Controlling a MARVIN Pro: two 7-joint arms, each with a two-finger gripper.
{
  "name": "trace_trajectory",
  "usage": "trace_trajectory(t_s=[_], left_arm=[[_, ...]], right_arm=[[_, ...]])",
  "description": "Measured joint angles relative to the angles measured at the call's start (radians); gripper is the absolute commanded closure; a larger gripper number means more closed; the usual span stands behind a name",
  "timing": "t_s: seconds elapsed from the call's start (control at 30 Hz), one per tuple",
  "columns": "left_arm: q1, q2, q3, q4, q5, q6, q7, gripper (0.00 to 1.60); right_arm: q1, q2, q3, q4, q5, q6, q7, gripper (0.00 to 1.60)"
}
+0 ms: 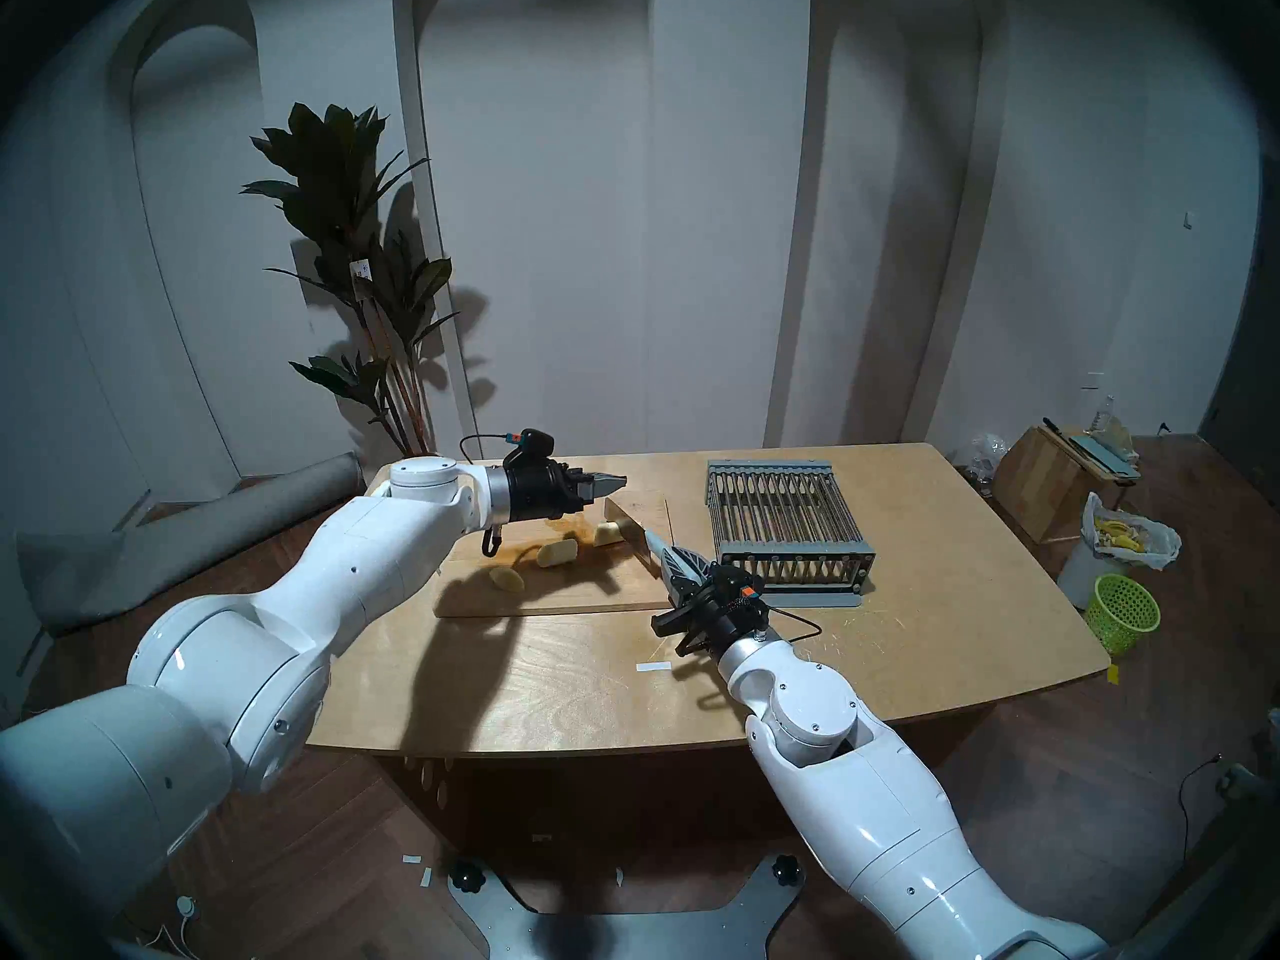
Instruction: Cut the banana into four pieces on the cutting board
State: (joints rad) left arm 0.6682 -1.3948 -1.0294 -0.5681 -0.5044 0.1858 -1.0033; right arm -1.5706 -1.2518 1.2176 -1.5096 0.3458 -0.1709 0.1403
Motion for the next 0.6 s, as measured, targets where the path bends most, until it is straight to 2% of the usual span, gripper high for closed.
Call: trace_trajectory(t_s=[0.13,0.27,0.6], left_arm=[[-0.021,-0.024,0.037,0.014,0.027,0.025,-0.004,1.60],[-0.035,-0.049,0.070,0.071,0.050,0.034,-0.015,1.60],[-0.062,-0.101,0.072,0.265,0.063,-0.061,-0.018,1.60]], right_arm=[[0.005,-0.001,-0.002,0.007,0.000,0.001,-0.003,1.60],[0.010,-0.001,-0.005,0.014,0.000,-0.002,-0.005,1.60],[0.019,-0.002,-0.013,0.037,-0.002,-0.002,-0.006,1.60]])
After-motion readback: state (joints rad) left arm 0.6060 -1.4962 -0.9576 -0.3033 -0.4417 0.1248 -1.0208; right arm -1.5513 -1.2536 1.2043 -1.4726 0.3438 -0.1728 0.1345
